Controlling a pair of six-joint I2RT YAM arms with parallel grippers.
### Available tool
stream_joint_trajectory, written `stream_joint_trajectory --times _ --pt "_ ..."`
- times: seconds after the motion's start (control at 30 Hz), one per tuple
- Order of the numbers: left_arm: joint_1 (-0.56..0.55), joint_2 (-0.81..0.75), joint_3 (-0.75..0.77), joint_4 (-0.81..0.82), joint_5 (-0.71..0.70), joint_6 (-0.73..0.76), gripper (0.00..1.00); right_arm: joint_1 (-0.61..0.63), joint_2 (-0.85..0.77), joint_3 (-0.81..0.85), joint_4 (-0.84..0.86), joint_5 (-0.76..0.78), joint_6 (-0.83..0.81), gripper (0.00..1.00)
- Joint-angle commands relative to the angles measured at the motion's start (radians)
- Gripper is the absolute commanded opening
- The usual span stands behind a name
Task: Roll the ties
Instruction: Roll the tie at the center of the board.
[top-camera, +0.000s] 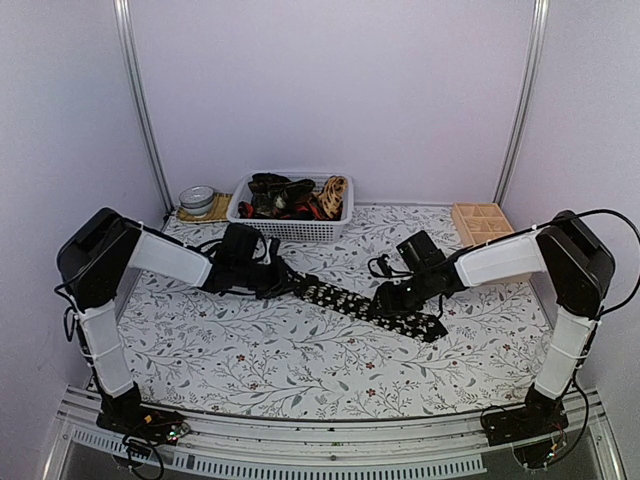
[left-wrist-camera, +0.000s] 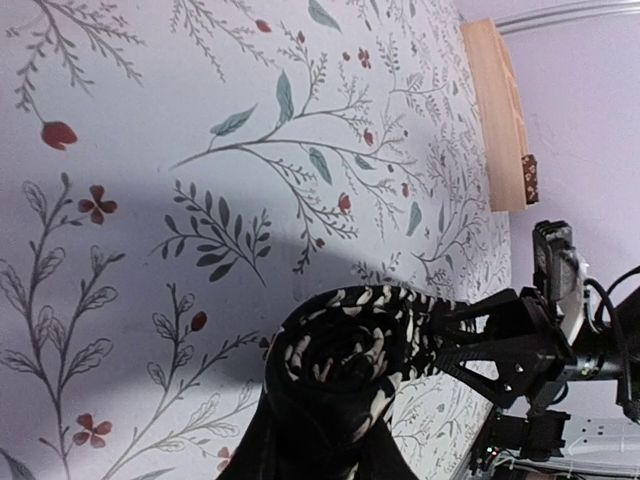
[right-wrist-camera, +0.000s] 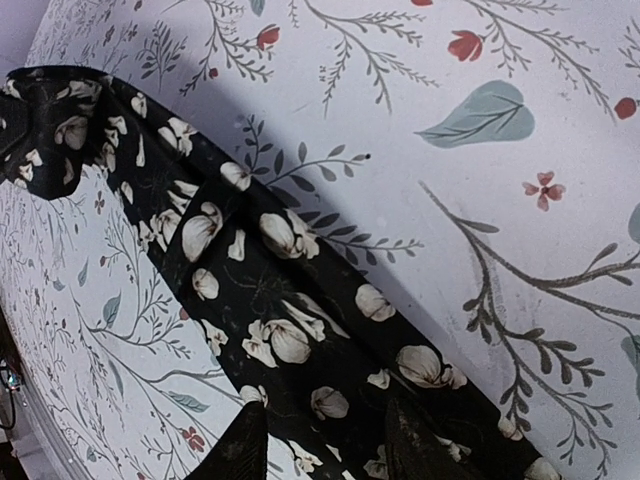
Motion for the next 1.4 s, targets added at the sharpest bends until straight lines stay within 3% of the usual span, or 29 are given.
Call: stream_joint_trajectory --times 0.0,0.43,1.03,1.37 --pt "-0.021 -0.009 0.084 -0.190 -0.157 0.102 0.00 0.017 0.019 -0.037 -0.127 0.019 0.012 0.40" --pt "-0.065 0.045 0.258 -0.494 -0.379 0.329 0.00 0.017 -0.018 0.045 -0.197 0.004 -0.018 0.41" --pt "-0.215 0.234 0.569 -0.756 -0.721 0.561 0.00 0.017 -0.003 0.086 -0.180 -0.156 -0.019 0.47" --pt "-0.324 0.316 0.709 -0.839 -0.868 0.775 0.00 -0.016 -0.023 0.057 -0.095 -0.303 0.034 0.64"
